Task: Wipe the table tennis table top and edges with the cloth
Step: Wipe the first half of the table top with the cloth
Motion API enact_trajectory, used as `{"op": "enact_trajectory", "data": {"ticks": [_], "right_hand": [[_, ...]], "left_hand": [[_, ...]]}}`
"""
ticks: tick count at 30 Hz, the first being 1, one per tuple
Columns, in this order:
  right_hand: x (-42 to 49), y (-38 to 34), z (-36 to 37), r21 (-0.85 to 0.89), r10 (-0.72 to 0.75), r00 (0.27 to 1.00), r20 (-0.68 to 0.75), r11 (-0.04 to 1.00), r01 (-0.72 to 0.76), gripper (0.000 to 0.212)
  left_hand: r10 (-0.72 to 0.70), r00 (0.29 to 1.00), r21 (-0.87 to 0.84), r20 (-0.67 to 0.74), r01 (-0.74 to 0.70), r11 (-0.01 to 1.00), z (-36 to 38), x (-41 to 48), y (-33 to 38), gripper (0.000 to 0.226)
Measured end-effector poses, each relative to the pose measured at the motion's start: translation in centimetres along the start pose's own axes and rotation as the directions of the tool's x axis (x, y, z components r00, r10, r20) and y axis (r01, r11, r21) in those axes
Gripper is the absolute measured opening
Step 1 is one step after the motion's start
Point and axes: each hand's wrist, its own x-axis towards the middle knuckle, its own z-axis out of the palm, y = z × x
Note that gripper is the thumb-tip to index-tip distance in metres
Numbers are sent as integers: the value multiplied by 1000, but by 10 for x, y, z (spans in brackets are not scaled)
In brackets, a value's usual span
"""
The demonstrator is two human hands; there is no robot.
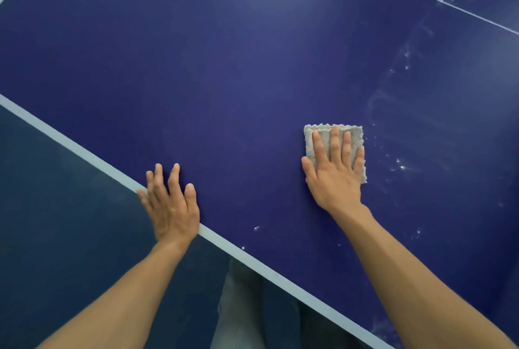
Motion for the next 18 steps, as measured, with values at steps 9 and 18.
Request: {"op": "enact_trajectory", "data": {"ticks": [9,18], "right_hand": [[-32,-144,34,1,-514,857,-38,858,514,63],[-23,-79,24,-73,-264,963,-46,963,260,63]], "left_hand": [[43,990,-107,-138,-58,993,10,3,-9,54],[99,978,-146,-186,-127,981,13,6,-14,52]]}}
